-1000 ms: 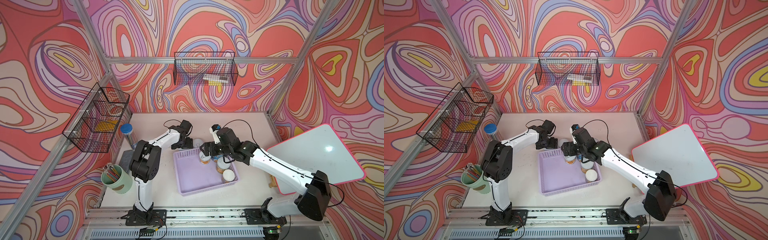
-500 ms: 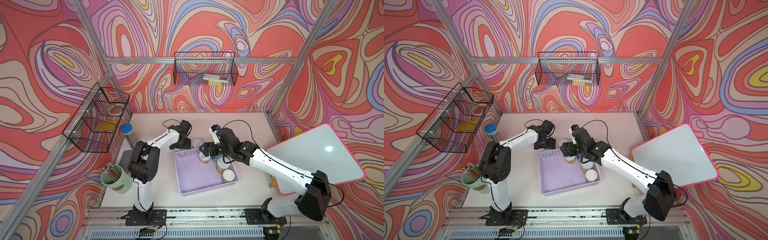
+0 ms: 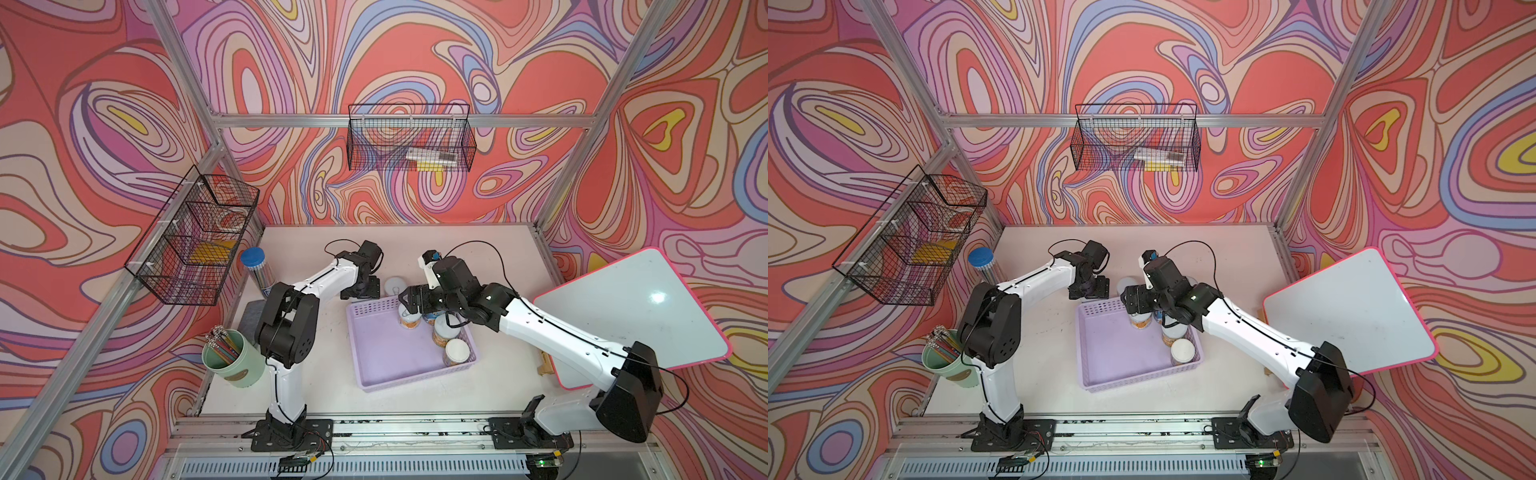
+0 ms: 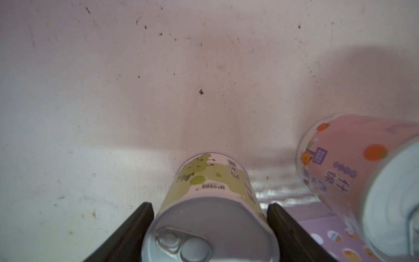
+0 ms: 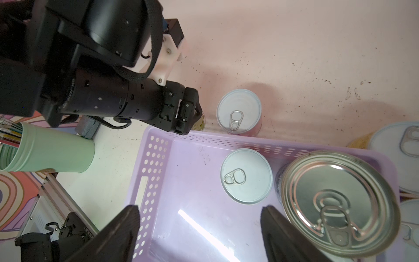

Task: Put the canned food in the basket
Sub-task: Pick up the canned food from the center of the board.

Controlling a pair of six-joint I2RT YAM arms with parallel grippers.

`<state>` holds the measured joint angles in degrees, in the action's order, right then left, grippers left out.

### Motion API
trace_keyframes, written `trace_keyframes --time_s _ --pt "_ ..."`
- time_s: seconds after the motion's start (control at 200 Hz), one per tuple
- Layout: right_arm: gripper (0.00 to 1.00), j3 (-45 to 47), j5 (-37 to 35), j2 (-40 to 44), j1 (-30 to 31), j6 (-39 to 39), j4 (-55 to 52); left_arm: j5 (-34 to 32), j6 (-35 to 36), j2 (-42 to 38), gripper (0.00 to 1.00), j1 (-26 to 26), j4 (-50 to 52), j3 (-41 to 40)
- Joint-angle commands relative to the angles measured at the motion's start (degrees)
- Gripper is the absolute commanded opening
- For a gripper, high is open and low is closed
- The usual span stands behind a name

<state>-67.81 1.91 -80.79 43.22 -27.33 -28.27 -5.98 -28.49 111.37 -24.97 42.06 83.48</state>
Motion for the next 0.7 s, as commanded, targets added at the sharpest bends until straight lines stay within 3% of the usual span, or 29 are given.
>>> trace_keyframes --time_s 0.0,0.491,0.691 --pt "0.85 0.32 -0.66 1.37 0.36 -0.29 0.77 -0.96 0.71 -2.23 0.71 0.19 3.72 -0.35" --pt "0.85 -0.83 -1.64 1.91 0.29 0.17 0.00 -2.70 4.66 0.06 0.64 0.85 8.37 10.89" --pt "0.85 -1.33 -1.93 2.00 0.31 0.42 -0.42 -2.03 5.81 -1.03 0.62 0.80 8.52 11.94"
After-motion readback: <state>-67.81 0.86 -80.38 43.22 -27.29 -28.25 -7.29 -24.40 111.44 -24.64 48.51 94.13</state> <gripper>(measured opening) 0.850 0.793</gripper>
